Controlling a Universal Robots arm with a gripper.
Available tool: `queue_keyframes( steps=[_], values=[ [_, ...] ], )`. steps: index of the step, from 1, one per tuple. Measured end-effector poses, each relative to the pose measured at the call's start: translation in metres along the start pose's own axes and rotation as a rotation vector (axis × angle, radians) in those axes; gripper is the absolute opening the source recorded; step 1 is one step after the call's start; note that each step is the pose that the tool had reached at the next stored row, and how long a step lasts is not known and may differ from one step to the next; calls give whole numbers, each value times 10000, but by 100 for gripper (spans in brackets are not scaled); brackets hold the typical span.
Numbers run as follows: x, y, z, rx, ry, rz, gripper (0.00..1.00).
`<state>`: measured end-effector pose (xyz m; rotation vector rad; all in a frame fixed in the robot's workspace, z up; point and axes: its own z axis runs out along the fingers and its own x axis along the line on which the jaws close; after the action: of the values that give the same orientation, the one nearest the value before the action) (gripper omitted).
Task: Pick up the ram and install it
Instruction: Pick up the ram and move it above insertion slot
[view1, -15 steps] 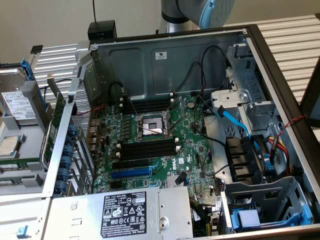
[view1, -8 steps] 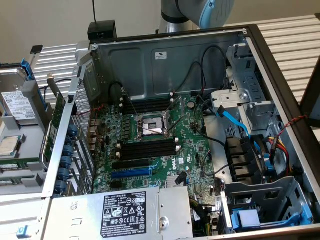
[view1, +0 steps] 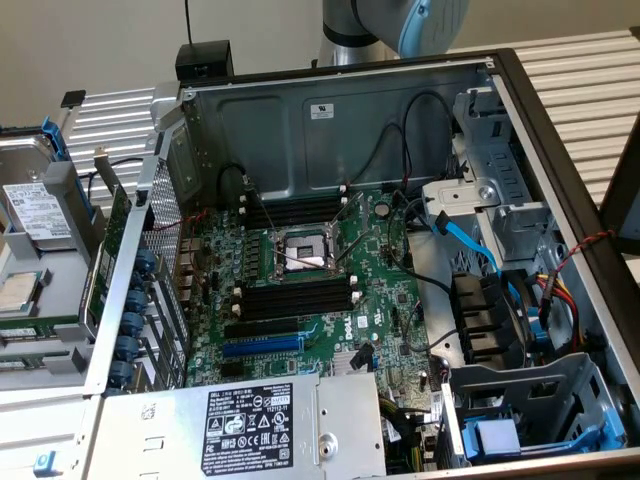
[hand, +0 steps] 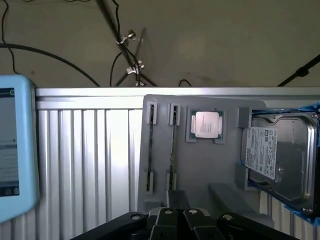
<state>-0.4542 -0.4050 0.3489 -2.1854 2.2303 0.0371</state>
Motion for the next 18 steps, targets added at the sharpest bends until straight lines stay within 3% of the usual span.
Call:
queue_keyframes(
  steps=[2,4,5,9,18],
  values=[
    [4,2,20,-1,-1,-1,11],
    [9,4,37,-1,-1,0,24],
    [14,4,45,-1,-2,-2,24],
    [40,4,101,-1,-15,-3,42],
    [118,2,262,-1,-35,-4,42]
  ],
)
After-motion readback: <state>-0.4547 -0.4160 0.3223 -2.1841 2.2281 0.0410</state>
